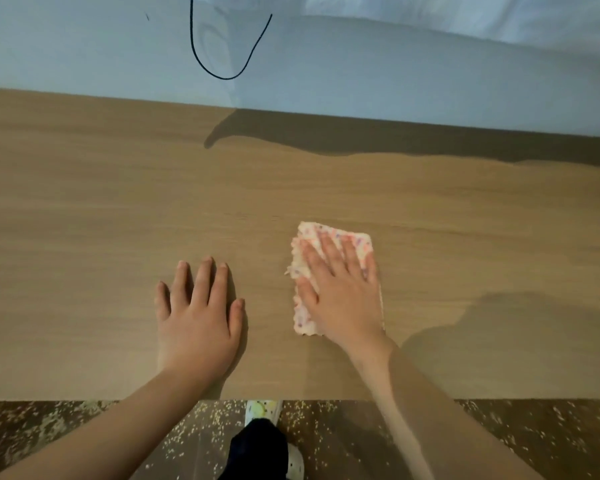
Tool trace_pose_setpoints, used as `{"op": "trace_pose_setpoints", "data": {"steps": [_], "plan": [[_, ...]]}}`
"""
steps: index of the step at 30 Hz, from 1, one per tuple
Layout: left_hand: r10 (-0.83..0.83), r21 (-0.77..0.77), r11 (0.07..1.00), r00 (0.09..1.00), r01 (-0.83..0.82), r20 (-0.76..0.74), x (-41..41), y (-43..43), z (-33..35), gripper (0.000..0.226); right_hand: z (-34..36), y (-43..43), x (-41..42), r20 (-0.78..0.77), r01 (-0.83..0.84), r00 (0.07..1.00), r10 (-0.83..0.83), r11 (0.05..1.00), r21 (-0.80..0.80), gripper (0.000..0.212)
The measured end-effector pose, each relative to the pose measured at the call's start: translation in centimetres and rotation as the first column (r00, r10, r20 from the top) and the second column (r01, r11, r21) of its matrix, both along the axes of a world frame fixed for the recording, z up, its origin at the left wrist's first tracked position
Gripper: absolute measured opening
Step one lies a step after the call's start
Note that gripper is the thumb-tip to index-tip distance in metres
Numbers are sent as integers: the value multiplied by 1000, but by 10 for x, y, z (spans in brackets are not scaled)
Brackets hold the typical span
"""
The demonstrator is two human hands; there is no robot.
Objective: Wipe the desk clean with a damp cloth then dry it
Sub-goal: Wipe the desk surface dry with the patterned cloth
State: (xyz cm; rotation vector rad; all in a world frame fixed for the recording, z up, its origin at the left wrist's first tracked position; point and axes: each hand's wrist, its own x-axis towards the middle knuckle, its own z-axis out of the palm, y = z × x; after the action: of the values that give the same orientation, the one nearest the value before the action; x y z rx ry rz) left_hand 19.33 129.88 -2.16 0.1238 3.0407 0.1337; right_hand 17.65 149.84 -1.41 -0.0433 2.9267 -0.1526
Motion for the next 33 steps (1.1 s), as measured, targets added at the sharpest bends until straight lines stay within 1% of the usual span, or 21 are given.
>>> {"op": "trace_pose_setpoints", "data": {"steps": [1, 3, 5, 6, 8, 10, 12, 14, 16, 17, 19, 20, 22, 24, 25, 26, 27, 29, 31, 32, 33], "plan": [[2, 3, 1000, 1000, -2, 6, 0, 0, 1, 61, 1, 23, -6, 3, 136, 991, -136, 991, 16, 56], [6, 23, 1000, 1000, -6, 6, -4, 0, 5, 59, 1, 63, -14, 2, 409, 912, -409, 912, 5, 56], [-14, 33, 999, 1000, 14, -7, -12, 5, 11, 51, 3, 72, -12, 51, 513, 857, -512, 859, -1, 57], [-42, 32, 999, 999, 43, -18, -19, 11, 15, 47, 2, 63, -8, 59, 466, 883, -466, 885, 11, 57], [-104, 42, 994, 995, 104, -7, -32, 29, 17, 46, -1, 32, 5, -11, 186, 983, -186, 982, 18, 56], [-105, 56, 993, 993, 102, 50, -47, 54, 16, 53, -3, 17, 18, -73, -100, 992, 99, 995, -8, 55], [-37, 30, 999, 994, 34, 101, -58, 82, 14, 54, -2, 44, 6, -48, -182, 982, 183, 983, 14, 57], [79, -12, 997, 983, -78, 164, -63, 109, 12, 56, -6, 102, -18, 2, 5, 1000, -5, 1000, 29, 62], [209, -15, 977, 955, -210, 210, -65, 132, 13, 65, -2, 157, -39, 17, 294, 955, -295, 955, 46, 59], [275, 4, 959, 936, -283, 218, -67, 143, 14, 68, 1, 173, -46, 24, 389, 921, -390, 921, 38, 56], [408, 58, 900, 881, -432, 240, -75, 165, 17, 69, 1, 174, -48, 16, 434, 901, -434, 901, 24, 55], [453, 75, 871, 854, -485, 256, -81, 176, 17, 67, -1, 163, -44, -24, 383, 924, -382, 924, 17, 54], [488, 59, 854, 834, -518, 260, -88, 194, 17, 63, -2, 137, -28, -121, 94, 988, -98, 995, -37, 54], [476, 34, 869, 853, -493, 216, -86, 201, 13, 62, -6, 134, -12, -106, -295, 951, 292, 956, -12, 53], [461, 18, 881, 867, -473, 189, -84, 202, 10, 62, -4, 147, -17, -73, -385, 920, 384, 923, 9, 53], [450, 0, 890, 877, -457, 171, -82, 202, 7, 62, -5, 166, -29, -80, -384, 920, 385, 923, 27, 54], [444, -15, 894, 881, -448, 161, -82, 201, 6, 62, -5, 188, -44, -98, -307, 946, 309, 951, 39, 56], [438, -28, 898, 884, -439, 166, -85, 202, 6, 62, -5, 232, -81, -26, 11, 1000, -10, 998, 65, 56], [432, -44, 901, 883, -432, 184, -85, 203, 7, 63, 1, 251, -111, 57, 305, 950, -307, 952, 36, 54], [427, -52, 903, 884, -426, 188, -85, 202, 7, 63, 4, 247, -119, 57, 373, 926, -373, 928, 12, 55], [422, -59, 906, 887, -419, 189, -86, 202, 8, 63, 4, 233, -122, 54, 375, 926, -374, 927, -5, 55]]}}
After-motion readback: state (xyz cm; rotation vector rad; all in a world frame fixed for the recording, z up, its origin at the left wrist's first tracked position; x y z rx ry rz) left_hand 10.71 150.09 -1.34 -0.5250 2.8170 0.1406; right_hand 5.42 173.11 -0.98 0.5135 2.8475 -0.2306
